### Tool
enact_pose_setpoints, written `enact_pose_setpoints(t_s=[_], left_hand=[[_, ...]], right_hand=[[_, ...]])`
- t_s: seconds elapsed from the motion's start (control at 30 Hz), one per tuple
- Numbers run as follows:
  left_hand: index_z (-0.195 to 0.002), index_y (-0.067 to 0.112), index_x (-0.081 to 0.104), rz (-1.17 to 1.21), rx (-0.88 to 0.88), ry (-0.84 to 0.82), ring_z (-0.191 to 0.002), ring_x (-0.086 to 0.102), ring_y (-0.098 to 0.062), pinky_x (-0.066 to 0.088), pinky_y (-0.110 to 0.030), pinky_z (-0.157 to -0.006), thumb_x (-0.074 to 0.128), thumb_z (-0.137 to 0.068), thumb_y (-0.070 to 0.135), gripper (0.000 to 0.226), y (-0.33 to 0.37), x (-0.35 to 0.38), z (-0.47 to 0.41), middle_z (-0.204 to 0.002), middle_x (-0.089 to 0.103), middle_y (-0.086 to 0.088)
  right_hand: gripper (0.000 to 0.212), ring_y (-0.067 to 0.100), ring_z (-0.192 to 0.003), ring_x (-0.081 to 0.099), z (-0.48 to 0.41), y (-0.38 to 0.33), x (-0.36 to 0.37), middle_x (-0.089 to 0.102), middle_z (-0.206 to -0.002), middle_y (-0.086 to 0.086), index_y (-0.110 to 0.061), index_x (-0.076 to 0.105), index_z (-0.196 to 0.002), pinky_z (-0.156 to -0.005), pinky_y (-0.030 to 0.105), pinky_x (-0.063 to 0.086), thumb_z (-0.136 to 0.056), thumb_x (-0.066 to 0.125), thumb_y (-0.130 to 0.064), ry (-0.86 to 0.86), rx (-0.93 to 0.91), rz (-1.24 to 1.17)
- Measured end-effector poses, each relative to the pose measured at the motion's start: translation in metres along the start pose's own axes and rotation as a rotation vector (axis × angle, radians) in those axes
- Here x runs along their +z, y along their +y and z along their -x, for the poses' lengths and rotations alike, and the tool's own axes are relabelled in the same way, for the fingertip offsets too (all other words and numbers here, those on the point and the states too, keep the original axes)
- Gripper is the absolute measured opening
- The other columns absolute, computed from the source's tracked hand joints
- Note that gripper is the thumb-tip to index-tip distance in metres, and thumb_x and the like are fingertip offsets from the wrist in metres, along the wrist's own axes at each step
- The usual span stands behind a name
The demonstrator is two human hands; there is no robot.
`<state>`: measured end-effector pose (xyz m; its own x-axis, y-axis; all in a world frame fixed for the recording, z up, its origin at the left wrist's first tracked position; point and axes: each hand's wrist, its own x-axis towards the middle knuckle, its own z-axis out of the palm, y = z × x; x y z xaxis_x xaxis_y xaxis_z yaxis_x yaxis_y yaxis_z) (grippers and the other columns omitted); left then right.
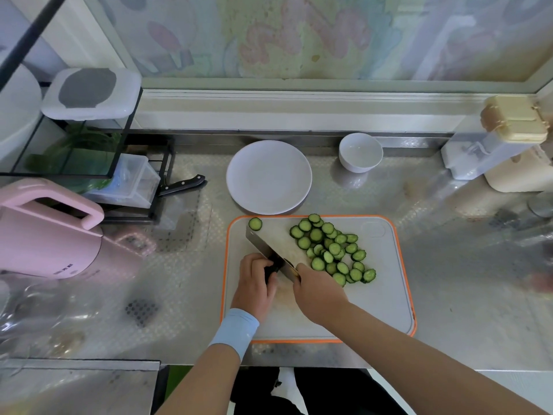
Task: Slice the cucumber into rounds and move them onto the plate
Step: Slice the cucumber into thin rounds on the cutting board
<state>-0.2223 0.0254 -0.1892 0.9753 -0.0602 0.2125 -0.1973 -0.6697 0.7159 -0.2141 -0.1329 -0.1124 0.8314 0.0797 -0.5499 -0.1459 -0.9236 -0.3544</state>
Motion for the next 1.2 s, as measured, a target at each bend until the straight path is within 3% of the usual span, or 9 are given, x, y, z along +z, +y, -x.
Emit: enact_pose_setpoints(t_s=[0.1,0.23,0.4,0.57,0.87,1.2], left_hand=[[-0.109,0.011,0.051,-0.009,-0.018,0.003,-0.098,0.051,-0.019,0.048,-0.026,-0.086,0.049,-0.091,0.024,0.022,0.000,-0.001,0.002,-0.113,0.042,-0.001],[-0.110,0.011,0.052,-0.019,-0.024,0.014,-0.102,0.049,-0.018,0.041,-0.020,-0.092,0.048,-0.092,0.024,0.022,0.003,-0.001,0.005,-0.115,0.042,0.001],[-0.109,0.009,0.049,-0.043,-0.023,0.034,-0.101,0.048,-0.018,0.038,-0.016,-0.095,0.047,-0.093,0.023,0.022,0.002,0.001,0.005,-0.114,0.045,-0.007],[-0.109,0.010,0.048,-0.032,-0.012,0.048,-0.101,0.048,-0.019,0.037,-0.016,-0.094,0.047,-0.093,0.024,0.021,0.000,0.004,0.005,-0.114,0.046,-0.012],[-0.110,0.011,0.047,-0.042,-0.012,0.047,-0.101,0.048,-0.018,0.040,-0.018,-0.091,0.046,-0.092,0.025,0.022,-0.001,0.004,0.005,-0.114,0.046,-0.011],[-0.109,0.013,0.045,-0.009,-0.004,0.045,-0.100,0.048,-0.019,0.041,-0.021,-0.091,0.046,-0.091,0.023,0.020,-0.002,0.004,0.004,-0.114,0.045,-0.010]], right_hand=[[0.015,0.023,-0.060,0.050,0.001,0.002,0.002,0.053,-0.072,0.002,-0.024,0.039,-0.087,-0.046,0.027,0.032,-0.100,0.035,-0.031,0.026,-0.019,0.006],[0.017,0.022,-0.059,0.049,0.002,0.002,0.001,0.050,-0.068,0.000,-0.024,0.039,-0.086,-0.046,0.028,0.031,-0.101,0.035,-0.032,0.044,-0.042,-0.009],[0.021,0.024,-0.061,0.051,0.015,0.005,-0.003,0.054,-0.071,0.003,-0.022,0.040,-0.084,-0.046,0.030,0.033,-0.101,0.037,-0.033,0.099,-0.068,-0.043],[0.022,0.018,-0.056,0.043,0.030,0.003,-0.012,0.053,-0.070,0.001,-0.022,0.038,-0.083,-0.045,0.029,0.028,-0.102,0.037,-0.032,0.135,-0.096,-0.021],[0.021,0.017,-0.052,0.042,0.038,0.003,-0.015,0.049,-0.064,-0.002,-0.021,0.039,-0.083,-0.044,0.030,0.028,-0.102,0.034,-0.030,0.121,-0.073,0.023],[0.015,0.017,-0.059,0.047,0.031,-0.002,-0.019,0.054,-0.074,0.000,-0.022,0.039,-0.087,-0.046,0.028,0.031,-0.101,0.035,-0.027,0.060,-0.055,0.063]])
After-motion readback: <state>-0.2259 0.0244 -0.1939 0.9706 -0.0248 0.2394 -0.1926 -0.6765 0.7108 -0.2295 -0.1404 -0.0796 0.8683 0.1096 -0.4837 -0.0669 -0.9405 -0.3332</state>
